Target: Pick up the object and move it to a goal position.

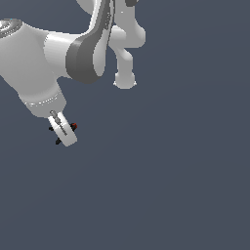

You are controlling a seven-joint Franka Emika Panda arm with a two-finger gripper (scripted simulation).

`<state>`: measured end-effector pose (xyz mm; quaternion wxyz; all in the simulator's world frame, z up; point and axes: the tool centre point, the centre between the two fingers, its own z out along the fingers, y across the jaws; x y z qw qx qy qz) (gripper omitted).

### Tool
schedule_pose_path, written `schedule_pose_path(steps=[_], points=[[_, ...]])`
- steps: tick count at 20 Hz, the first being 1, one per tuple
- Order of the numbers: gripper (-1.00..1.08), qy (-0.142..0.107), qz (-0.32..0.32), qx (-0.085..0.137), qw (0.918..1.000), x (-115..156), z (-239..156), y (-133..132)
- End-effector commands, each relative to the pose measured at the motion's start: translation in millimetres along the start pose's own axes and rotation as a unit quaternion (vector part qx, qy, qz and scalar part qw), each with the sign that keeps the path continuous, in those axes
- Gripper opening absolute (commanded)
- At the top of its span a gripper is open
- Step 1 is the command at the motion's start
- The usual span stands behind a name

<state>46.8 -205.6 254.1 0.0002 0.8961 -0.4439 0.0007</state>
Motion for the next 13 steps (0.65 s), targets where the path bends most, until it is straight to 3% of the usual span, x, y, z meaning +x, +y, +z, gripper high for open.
schedule_pose_path(steps=[1, 13], points=[[-1.00, -0.001, -0.001, 0.000, 1.0000, 8, -15, 4], [-1.00, -0.001, -0.001, 0.000, 1.0000, 24, -42, 11]])
